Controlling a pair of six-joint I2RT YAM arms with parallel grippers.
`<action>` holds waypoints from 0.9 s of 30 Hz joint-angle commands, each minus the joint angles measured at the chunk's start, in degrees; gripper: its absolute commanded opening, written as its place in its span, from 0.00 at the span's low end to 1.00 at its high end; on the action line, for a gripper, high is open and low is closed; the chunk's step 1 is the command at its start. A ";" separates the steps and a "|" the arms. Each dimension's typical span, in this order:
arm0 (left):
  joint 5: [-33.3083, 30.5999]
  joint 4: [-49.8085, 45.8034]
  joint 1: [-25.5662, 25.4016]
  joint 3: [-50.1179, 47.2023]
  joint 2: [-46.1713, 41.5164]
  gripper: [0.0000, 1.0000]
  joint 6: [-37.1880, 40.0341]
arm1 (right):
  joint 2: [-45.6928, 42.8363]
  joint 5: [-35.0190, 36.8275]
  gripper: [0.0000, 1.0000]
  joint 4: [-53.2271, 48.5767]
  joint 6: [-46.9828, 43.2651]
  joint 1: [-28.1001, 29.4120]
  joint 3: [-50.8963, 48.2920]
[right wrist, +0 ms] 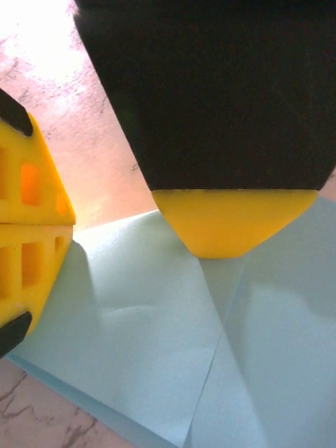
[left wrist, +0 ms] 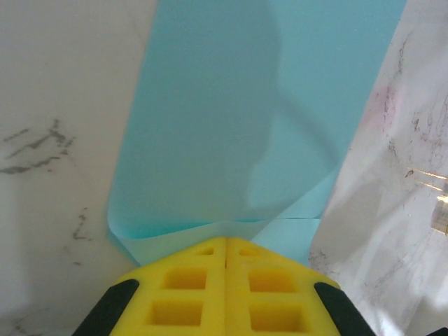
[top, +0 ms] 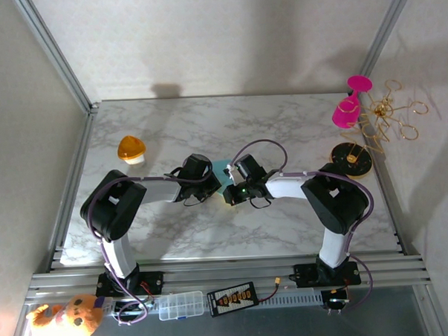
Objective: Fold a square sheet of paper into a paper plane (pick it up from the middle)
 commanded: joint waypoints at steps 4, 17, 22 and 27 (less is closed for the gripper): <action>-4.09 -6.82 -0.19 -1.01 2.61 0.05 1.17 | -2.39 0.83 0.08 -4.06 -1.03 0.31 -0.85; -4.09 -7.03 -0.20 -0.89 2.87 0.04 1.40 | -0.25 5.10 0.08 -4.69 -0.95 0.27 -1.10; -4.15 -7.31 -0.19 -0.62 2.96 0.05 1.57 | 0.05 3.70 0.08 -5.30 -1.06 0.31 -0.96; -4.17 -7.59 -0.19 -0.45 2.96 0.05 1.74 | -3.38 2.50 0.09 -6.25 -1.13 -0.21 -0.89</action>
